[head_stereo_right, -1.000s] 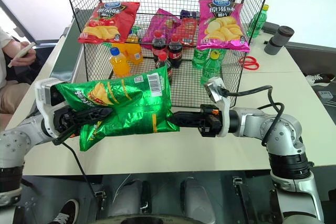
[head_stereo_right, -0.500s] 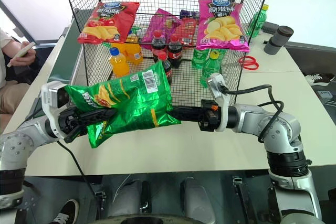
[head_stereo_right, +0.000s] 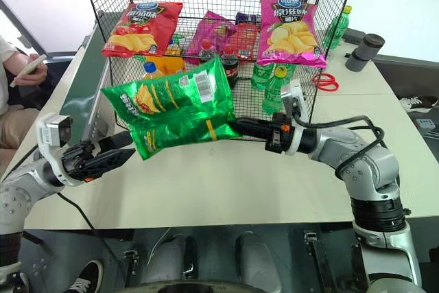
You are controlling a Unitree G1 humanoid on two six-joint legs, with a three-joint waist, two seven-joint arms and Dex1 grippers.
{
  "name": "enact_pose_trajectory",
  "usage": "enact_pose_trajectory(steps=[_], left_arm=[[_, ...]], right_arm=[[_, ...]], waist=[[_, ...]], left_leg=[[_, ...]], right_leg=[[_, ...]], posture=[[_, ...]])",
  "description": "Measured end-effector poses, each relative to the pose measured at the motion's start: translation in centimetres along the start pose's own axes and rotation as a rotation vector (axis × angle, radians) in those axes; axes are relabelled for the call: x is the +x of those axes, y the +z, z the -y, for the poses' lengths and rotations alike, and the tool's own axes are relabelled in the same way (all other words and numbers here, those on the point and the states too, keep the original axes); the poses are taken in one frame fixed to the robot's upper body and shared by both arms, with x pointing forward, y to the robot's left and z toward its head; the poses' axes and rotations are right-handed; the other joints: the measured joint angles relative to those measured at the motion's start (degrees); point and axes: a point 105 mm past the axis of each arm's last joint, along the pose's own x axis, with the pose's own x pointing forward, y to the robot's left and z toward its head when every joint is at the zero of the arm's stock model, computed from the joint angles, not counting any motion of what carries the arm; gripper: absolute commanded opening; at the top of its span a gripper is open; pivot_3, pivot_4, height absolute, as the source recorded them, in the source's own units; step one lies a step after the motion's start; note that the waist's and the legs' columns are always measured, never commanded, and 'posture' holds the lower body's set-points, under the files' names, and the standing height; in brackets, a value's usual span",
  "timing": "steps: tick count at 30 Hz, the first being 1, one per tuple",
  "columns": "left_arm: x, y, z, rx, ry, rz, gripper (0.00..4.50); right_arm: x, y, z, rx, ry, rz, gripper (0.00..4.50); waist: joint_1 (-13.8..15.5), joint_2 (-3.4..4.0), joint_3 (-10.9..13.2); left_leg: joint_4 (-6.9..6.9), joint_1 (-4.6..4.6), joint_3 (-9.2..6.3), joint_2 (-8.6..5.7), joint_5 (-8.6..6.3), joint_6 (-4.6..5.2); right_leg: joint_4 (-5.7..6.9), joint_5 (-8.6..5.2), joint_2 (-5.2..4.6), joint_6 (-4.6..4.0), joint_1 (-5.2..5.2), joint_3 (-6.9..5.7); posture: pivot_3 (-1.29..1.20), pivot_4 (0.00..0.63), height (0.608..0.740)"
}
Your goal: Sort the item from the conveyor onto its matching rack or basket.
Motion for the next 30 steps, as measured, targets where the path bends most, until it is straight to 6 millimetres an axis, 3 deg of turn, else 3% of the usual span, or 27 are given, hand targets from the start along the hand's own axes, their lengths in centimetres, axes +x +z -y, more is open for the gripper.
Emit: enact_pose_trajectory(steps=[6,11,16,21,26,30], left_arm=[[-0.6,-0.1,-0.9,0.028,0.083,0.065,4.46],[-0.1,-0.1,-0.7,0.047,0.069,0.065,4.46],[0.8,0.0,-0.6,0.071,0.053,0.049,4.46],[1.0,0.2,-0.4,0.094,0.049,0.047,4.46],[1.2,0.2,0.2,0.087,0.077,0.074,4.46],[2.0,0.9,0.3,0.277,0.165,0.151,4.46]], right_arm=[[1.8,4.3,0.1,-0.377,-0.147,0.154,0.00],[1.5,7.3,2.9,-0.629,-0.357,0.216,0.00],[1.4,7.4,4.5,-0.950,-0.464,0.146,0.00],[1.5,6.3,4.4,-1.316,-0.416,0.013,0.00],[0.8,5.5,5.5,-1.631,-0.443,-0.119,0.00],[1.0,6.9,5.4,-1.799,-0.495,-0.101,0.00]], waist=[[-0.14,0.01,0.01],[0.11,0.01,0.01],[-0.19,0.03,0.02],[-0.37,0.04,0.02],[-0.36,0.06,0.04],[-0.32,0.03,0.02]], left_leg=[[0.00,0.00,0.02,0.00,0.01,-0.01],[0.00,-0.01,0.04,-0.03,0.01,-0.02],[-0.01,-0.01,0.06,-0.02,0.01,-0.02],[-0.02,0.00,0.07,0.00,0.02,-0.03],[-0.01,0.00,0.11,-0.01,0.07,-0.12],[-0.01,0.01,0.10,-0.01,0.29,-0.50]], right_leg=[[0.01,0.00,0.00,0.00,-0.01,0.00],[0.00,-0.01,-0.05,-0.01,-0.01,0.00],[0.00,0.00,-0.04,0.00,-0.03,0.01],[0.00,0.00,-0.03,0.00,-0.04,0.02],[0.00,-0.01,-0.09,-0.01,-0.05,0.06],[0.00,-0.01,-0.06,-0.01,-0.04,0.06]], posture=[[0.00,0.150,0.740],[0.00,0.150,0.740],[0.00,0.150,0.740],[0.00,0.150,0.740],[0.00,0.150,0.740],[0.00,0.150,0.740]])
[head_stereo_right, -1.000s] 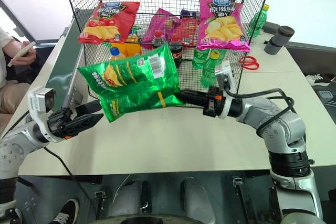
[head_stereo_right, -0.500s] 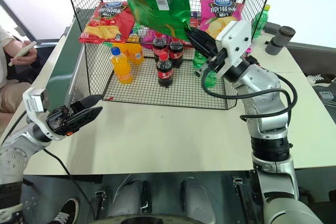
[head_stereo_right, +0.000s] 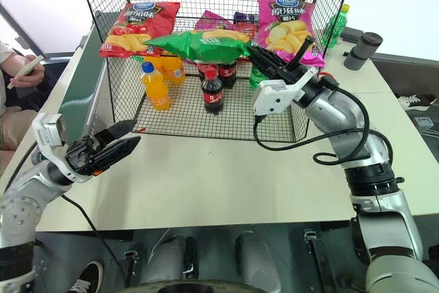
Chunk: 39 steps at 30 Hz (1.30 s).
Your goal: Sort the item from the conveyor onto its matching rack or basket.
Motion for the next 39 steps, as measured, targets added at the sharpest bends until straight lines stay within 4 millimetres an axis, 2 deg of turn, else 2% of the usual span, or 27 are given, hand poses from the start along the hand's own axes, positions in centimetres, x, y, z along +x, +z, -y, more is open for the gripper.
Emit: enact_pose_trajectory(steps=[3,5,8,10,12,14,17,19,22,27,32,39], left_arm=[[0.4,0.7,0.0,0.170,0.063,0.022,4.46],[0.7,1.0,0.0,0.196,0.083,0.051,4.46],[1.3,1.6,0.1,0.224,0.082,0.075,4.46],[1.6,1.6,0.2,0.223,0.073,0.077,4.46],[1.7,1.4,0.3,0.217,0.070,0.075,4.46],[1.7,1.3,0.3,0.211,0.074,0.077,4.46],[1.7,1.3,0.2,0.215,0.086,0.085,4.46],[1.8,1.1,0.3,0.226,0.085,0.082,4.46],[1.9,0.8,0.4,0.227,0.080,0.076,4.46],[2.0,0.7,0.5,0.216,0.075,0.078,4.46],[2.1,0.6,0.6,0.226,0.075,0.077,4.46],[2.2,1.3,-0.1,0.342,0.149,0.102,4.46]], right_arm=[[0.0,-0.2,0.3,-0.058,-0.032,-0.015,0.00],[0.3,-0.4,0.8,-0.083,-0.055,-0.019,0.00],[1.5,-0.5,3.0,-0.146,-0.127,-0.017,0.00],[1.8,-1.3,3.5,-0.174,-0.159,-0.051,0.00],[1.7,-2.5,2.3,-0.170,-0.154,-0.116,0.00],[1.3,-3.2,-0.4,-0.155,-0.088,-0.167,0.00],[0.9,-3.0,-4.2,-0.082,-0.009,-0.199,0.00],[1.0,-3.3,-5.3,-0.072,0.022,-0.227,0.00],[1.3,-4.2,-4.7,-0.086,0.015,-0.268,0.00],[2.2,-4.4,-3.4,-0.093,-0.011,-0.285,0.00],[4.0,-3.4,-1.7,-0.081,-0.069,-0.268,0.00],[5.2,-1.8,-3.7,-0.039,-0.028,-0.230,0.00]], waist=[[0.03,0.00,0.00],[-0.01,0.03,0.01],[-0.11,0.03,0.02],[-0.11,-0.02,-0.02],[-0.09,-0.07,-0.04],[0.05,-0.06,-0.04],[-0.10,-0.01,-0.01],[-0.46,0.03,0.02],[-0.91,0.03,0.02],[-1.37,0.03,0.02],[-1.45,0.03,0.01],[-1.48,0.02,0.01]], left_leg=[[0.00,0.00,0.02,0.00,0.01,-0.01],[0.00,0.00,0.04,0.00,0.01,-0.01],[-0.01,0.03,0.03,0.00,0.01,-0.01],[-0.01,0.03,0.03,0.01,0.01,-0.01],[-0.01,0.02,0.04,0.00,0.01,-0.01],[-0.01,0.02,0.04,0.00,0.01,-0.01],[-0.01,0.01,0.05,0.00,0.02,-0.01],[-0.02,0.02,0.06,0.00,0.02,-0.02],[-0.01,0.01,0.04,0.00,0.03,-0.03],[-0.05,0.02,0.03,0.00,0.03,-0.03],[-0.07,0.03,0.02,0.02,0.03,-0.04],[-0.06,0.03,0.04,0.02,0.03,-0.04]], right_leg=[[0.00,0.00,0.00,0.00,0.00,0.01],[0.00,0.00,-0.01,0.00,0.00,0.03],[0.01,0.00,0.02,0.00,0.00,0.03],[0.01,0.00,0.02,0.00,0.02,0.03],[-0.01,0.00,0.01,0.00,0.02,0.03],[-0.01,0.00,0.00,0.00,0.02,0.03],[0.00,0.01,0.01,0.01,0.00,0.04],[0.02,0.01,0.02,0.01,0.00,0.05],[0.02,0.01,0.02,0.02,0.00,0.05],[0.02,0.01,0.04,0.02,0.00,0.05],[0.03,0.01,0.07,0.02,0.00,0.04],[0.04,0.01,0.06,0.02,0.00,0.05]], posture=[[0.00,0.150,0.740],[0.00,0.150,0.740],[0.00,0.150,0.740],[0.00,0.150,0.740],[0.00,0.150,0.740],[0.00,0.150,0.740],[0.00,0.150,0.740],[0.00,0.150,0.740],[0.00,0.150,0.740],[0.00,0.150,0.740],[0.00,0.150,0.740],[0.00,0.150,0.740]])
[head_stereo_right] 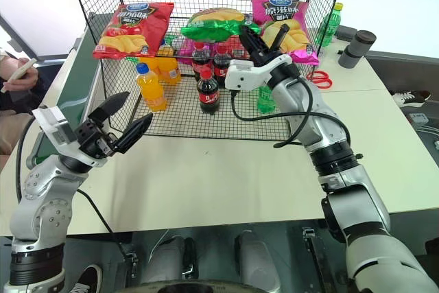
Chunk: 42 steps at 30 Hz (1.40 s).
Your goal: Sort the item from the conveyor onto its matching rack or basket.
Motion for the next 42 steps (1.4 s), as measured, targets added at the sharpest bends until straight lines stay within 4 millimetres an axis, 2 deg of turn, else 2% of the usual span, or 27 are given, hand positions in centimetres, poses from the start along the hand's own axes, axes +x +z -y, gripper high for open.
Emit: enact_pose_trajectory(steps=[6,11,17,24,33,41,42], left_arm=[[-0.1,-0.1,-0.4,0.019,0.031,0.003,4.46],[-0.2,-0.2,-0.5,0.017,0.048,0.006,4.46],[0.4,-0.5,0.0,0.000,0.024,0.016,4.46],[0.6,-0.5,-0.1,0.001,0.028,0.019,4.46],[0.5,-0.4,-0.2,0.003,0.031,0.018,4.46],[0.6,-0.5,-0.1,0.002,0.032,0.019,4.46],[0.6,-0.5,-0.1,0.003,0.031,0.019,4.50]], right_arm=[[0.0,0.4,-1.5,0.006,0.053,0.004,0.00],[-1.4,-0.3,-2.7,0.047,0.095,-0.036,0.00],[0.0,1.1,-3.0,0.137,0.086,-0.042,0.00],[0.5,0.9,-4.6,0.205,0.138,-0.082,0.00],[0.5,1.0,-4.8,0.160,0.156,-0.075,0.00],[1.0,1.0,-3.5,0.139,0.125,-0.070,0.00],[1.0,0.9,-3.5,0.143,0.125,-0.071,0.58]], waist=[[0.05,0.00,0.00],[0.10,0.00,0.00],[-0.38,0.00,0.00],[-0.16,0.00,0.00],[0.05,0.00,0.00],[0.08,0.00,0.00],[0.08,0.00,0.00]], left_leg=[[0.00,-0.01,0.00,0.00,0.00,0.00],[0.00,-0.01,0.02,-0.01,0.00,0.00],[-0.01,0.03,-0.05,0.03,0.01,-0.01],[-0.01,0.01,-0.01,0.01,0.01,-0.02],[-0.01,0.01,-0.01,0.01,0.01,-0.02],[-0.01,0.01,-0.01,0.01,0.01,-0.01],[-0.01,0.01,-0.01,0.01,0.01,-0.01]], right_leg=[[0.00,0.00,0.00,0.00,0.00,0.00],[-0.01,0.00,-0.03,0.00,0.00,0.00],[0.12,0.00,0.05,0.00,-0.01,-0.02],[0.06,0.00,0.02,0.00,-0.01,-0.01],[0.07,0.00,0.02,0.00,-0.01,-0.01],[0.07,0.00,0.02,0.00,-0.01,-0.02],[0.06,0.00,0.02,0.00,-0.01,-0.02]], posture=[[0.00,0.150,0.740],[0.00,0.150,0.740],[0.00,0.150,0.740],[0.00,0.150,0.740],[0.00,0.150,0.740],[0.00,0.150,0.740],[0.00,0.150,0.740]])
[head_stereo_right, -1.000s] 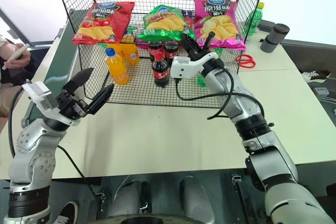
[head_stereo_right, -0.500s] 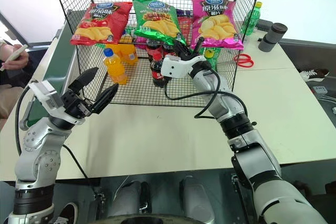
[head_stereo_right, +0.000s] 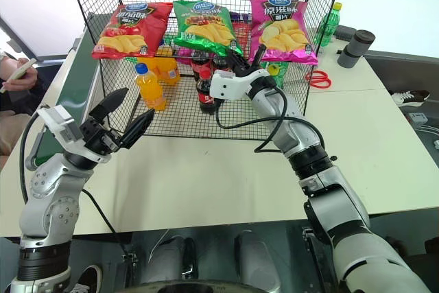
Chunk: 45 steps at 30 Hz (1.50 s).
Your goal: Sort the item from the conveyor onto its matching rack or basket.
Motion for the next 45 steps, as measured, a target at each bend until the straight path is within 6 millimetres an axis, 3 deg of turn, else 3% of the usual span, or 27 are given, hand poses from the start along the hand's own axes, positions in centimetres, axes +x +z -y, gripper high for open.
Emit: enact_pose_trajectory(steps=[1,6,13,17,20,23,26,28,34,35,37,38,45], left_arm=[[0.0,0.0,0.0,0.001,0.000,0.000,4.50],[0.0,-0.1,0.0,0.005,0.000,-0.006,4.50],[-0.1,-0.3,0.0,0.004,-0.004,-0.012,4.50],[-0.3,-0.6,0.0,-0.002,-0.003,-0.027,4.50],[-0.6,-0.8,-0.2,0.001,0.004,-0.048,4.50],[-1.3,-1.7,-1.0,-0.006,0.037,-0.111,4.50],[-2.6,-2.6,-1.9,-0.013,0.052,-0.216,4.50],[-3.6,-2.8,-2.7,-0.013,0.066,-0.260,4.50],[-5.4,-2.2,-4.8,0.024,0.052,-0.363,4.50],[-5.9,-2.4,-5.3,0.010,0.067,-0.376,4.50],[-6.9,-3.1,-6.2,-0.032,0.103,-0.406,4.50],[-7.4,-3.4,-6.6,-0.053,0.120,-0.418,4.50],[-7.9,-3.4,-7.1,-0.048,0.126,-0.430,4.50]], right_arm=[[0.0,0.0,0.0,0.011,0.002,0.000,0.84],[-0.1,0.2,0.5,0.048,-0.001,0.013,3.08],[-1.4,1.6,0.5,0.104,0.027,0.104,3.08],[-3.1,2.4,0.4,0.227,0.048,0.166,3.08],[-4.9,2.5,0.8,0.403,0.015,0.193,3.08],[-7.4,3.6,2.5,0.818,-0.048,0.283,3.08],[-10.2,2.1,3.7,1.151,0.016,0.308,3.08],[-11.9,0.9,3.8,1.241,0.096,0.287,3.08],[-18.2,-0.5,-0.8,1.356,0.534,0.119,3.08],[-18.9,-0.8,-1.2,1.367,0.561,0.104,3.35],[-19.5,-1.1,-1.4,1.373,0.580,0.100,3.93],[-19.8,-1.2,-1.4,1.376,0.590,0.103,4.43],[-20.4,-1.3,-1.4,1.381,0.625,0.105,4.43]], waist=[[0.00,0.00,0.00],[-0.01,0.00,0.00],[0.09,0.00,0.00],[0.09,0.00,0.00],[0.15,-0.01,0.00],[0.16,0.00,0.00],[0.21,0.00,0.00],[0.27,-0.02,0.00],[0.64,-0.01,0.00],[0.49,-0.01,0.00],[0.12,-0.01,0.00],[0.09,-0.01,0.00],[0.64,-0.04,0.00]], left_leg=[[0.00,0.00,0.00,0.00,0.00,0.00],[0.00,0.00,0.00,0.00,0.00,0.00],[-0.01,-0.02,-0.01,0.00,-0.01,0.01],[-0.02,-0.02,-0.02,0.00,-0.16,0.29],[-0.02,-0.02,-0.03,0.00,-0.18,0.31],[-0.04,-0.02,-0.07,0.03,-0.20,0.34],[-0.03,0.03,-0.04,0.02,-0.26,0.46],[-0.03,0.03,-0.04,0.01,-0.28,0.48],[-0.05,0.03,-0.08,-0.01,-0.31,0.52],[-0.05,0.05,-0.07,-0.01,-0.31,0.52],[-0.04,0.07,-0.08,0.00,-0.31,0.52],[-0.04,0.07,-0.08,0.00,-0.31,0.52],[-0.03,0.04,-0.07,-0.03,-0.31,0.52]], right_leg=[[0.00,0.00,0.00,0.00,0.00,0.00],[0.00,0.00,0.00,0.00,0.00,0.00],[-0.03,0.00,-0.01,0.00,0.00,0.00],[-0.05,0.00,0.00,0.00,0.00,-0.01],[-0.05,0.00,0.00,0.01,0.01,-0.02],[-0.05,0.00,0.02,0.01,0.03,-0.04],[-0.08,0.00,-0.07,0.00,0.11,-0.06],[-0.10,-0.01,-0.08,-0.02,0.12,-0.07],[-0.18,-0.09,-0.07,-0.16,0.14,-0.09],[-0.18,-0.07,-0.07,-0.13,0.14,-0.07],[-0.17,-0.04,-0.03,-0.06,0.14,-0.07],[-0.17,-0.02,-0.01,-0.04,0.14,-0.07],[-0.19,-0.02,-0.07,-0.03,0.14,-0.07]], posture=[[0.00,0.150,0.740],[0.00,0.150,0.740],[0.00,0.150,0.740],[0.00,0.150,0.740],[0.00,0.150,0.740],[0.00,0.150,0.740],[0.00,0.150,0.740],[0.00,0.150,0.740],[0.00,0.150,0.740],[0.00,0.150,0.740],[0.00,0.150,0.740],[0.00,0.150,0.740],[0.00,0.150,0.740]])
